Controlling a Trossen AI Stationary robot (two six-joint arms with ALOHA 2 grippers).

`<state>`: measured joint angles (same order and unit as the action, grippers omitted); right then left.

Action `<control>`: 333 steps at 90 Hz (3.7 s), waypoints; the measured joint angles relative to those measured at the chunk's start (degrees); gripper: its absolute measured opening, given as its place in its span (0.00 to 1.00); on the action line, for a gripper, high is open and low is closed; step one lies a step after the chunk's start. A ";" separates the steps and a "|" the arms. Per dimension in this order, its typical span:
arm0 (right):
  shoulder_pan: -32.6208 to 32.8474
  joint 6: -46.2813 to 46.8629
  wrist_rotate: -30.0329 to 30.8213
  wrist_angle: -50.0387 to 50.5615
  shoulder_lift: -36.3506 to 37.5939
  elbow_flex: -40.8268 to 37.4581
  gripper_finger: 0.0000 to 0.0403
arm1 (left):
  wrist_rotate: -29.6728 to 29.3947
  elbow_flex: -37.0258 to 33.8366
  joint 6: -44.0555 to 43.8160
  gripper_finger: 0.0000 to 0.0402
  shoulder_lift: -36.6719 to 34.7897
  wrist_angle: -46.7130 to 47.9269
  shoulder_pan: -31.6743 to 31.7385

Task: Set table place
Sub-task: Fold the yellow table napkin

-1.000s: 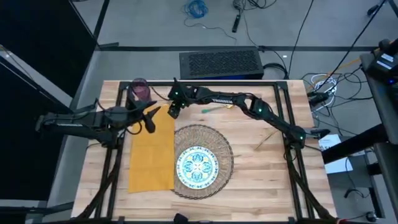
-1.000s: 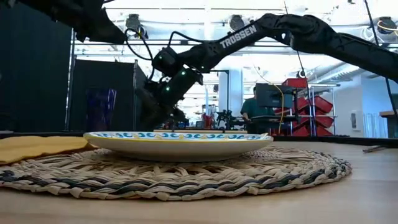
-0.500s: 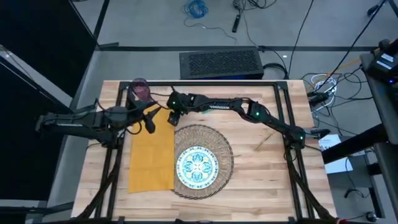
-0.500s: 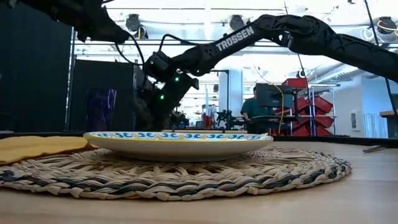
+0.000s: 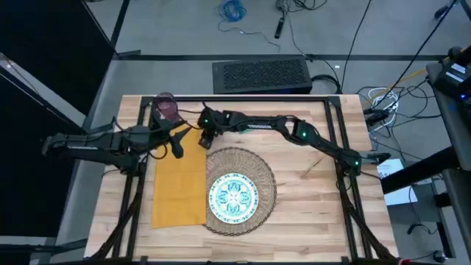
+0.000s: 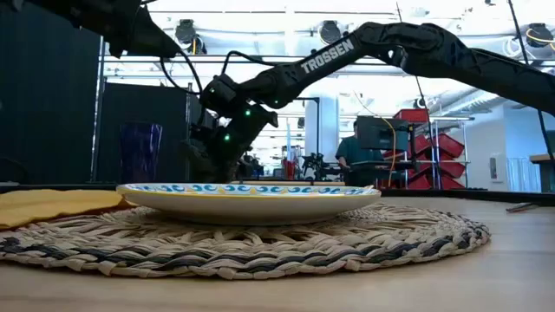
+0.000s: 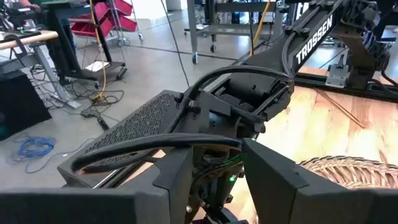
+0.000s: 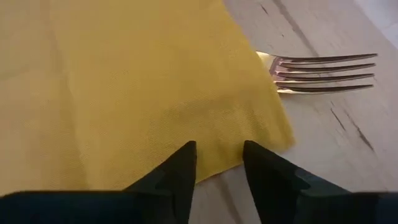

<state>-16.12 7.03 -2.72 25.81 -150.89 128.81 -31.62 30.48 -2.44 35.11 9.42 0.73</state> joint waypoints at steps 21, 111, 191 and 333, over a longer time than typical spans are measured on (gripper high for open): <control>-0.02 -0.02 -0.39 -0.52 0.00 -0.02 0.11 | -0.01 0.00 0.08 0.31 -0.02 0.10 -0.01; 1.20 -4.77 1.20 7.63 1.55 2.71 0.00 | -3.77 0.00 -1.74 0.31 -0.63 2.99 0.00; 10.16 -4.09 0.93 11.26 6.25 2.89 0.00 | -6.79 0.02 -3.32 0.31 -5.44 6.21 0.00; 14.36 0.48 -4.86 15.80 4.00 2.75 0.24 | -4.72 0.02 -31.96 0.31 -6.14 31.45 0.07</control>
<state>-1.76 7.51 -7.57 41.61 -146.89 131.57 -36.34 30.50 -34.40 28.97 40.87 0.80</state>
